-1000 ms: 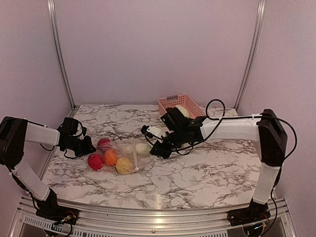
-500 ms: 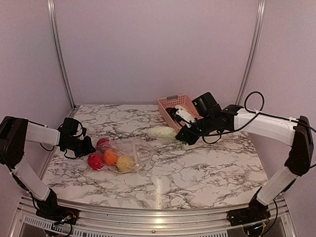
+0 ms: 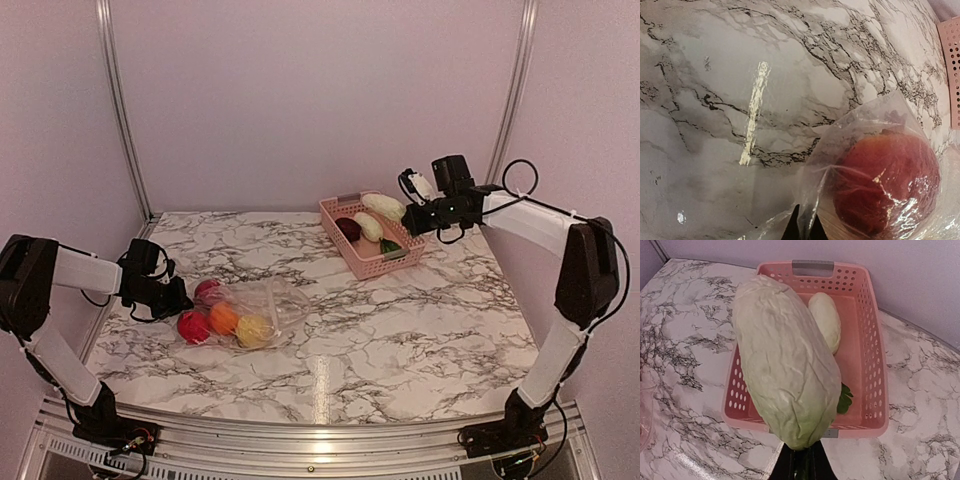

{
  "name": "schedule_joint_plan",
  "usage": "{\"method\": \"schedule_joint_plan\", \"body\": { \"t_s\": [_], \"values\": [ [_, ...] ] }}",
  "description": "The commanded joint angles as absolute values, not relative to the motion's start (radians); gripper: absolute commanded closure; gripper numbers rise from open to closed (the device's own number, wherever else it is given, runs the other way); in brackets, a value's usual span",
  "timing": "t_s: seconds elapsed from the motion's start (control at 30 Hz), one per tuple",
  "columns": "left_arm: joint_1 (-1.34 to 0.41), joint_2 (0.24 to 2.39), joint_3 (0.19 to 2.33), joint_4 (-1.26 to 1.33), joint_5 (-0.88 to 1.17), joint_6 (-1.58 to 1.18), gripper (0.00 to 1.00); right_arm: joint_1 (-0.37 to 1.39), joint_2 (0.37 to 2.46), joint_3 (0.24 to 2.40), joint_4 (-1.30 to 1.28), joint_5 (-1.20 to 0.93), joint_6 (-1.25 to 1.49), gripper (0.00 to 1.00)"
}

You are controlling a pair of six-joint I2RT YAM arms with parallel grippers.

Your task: Open the zip-top bag and remove the fake food

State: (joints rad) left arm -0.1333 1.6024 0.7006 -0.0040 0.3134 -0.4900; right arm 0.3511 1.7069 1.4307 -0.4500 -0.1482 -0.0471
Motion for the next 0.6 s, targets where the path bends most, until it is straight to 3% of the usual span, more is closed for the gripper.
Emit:
{"method": "schedule_joint_plan", "body": {
  "t_s": [0.0, 0.57],
  "values": [
    [-0.126, 1.617, 0.706, -0.013, 0.294, -0.493, 1.0, 0.297, 1.807, 1.509, -0.361, -0.1, -0.006, 0.98],
    [-0.126, 1.608, 0.694, -0.01, 0.283, -0.503, 1.0, 0.272, 2.226, 1.861, -0.315, -0.005, 0.004, 0.97]
  ]
}}
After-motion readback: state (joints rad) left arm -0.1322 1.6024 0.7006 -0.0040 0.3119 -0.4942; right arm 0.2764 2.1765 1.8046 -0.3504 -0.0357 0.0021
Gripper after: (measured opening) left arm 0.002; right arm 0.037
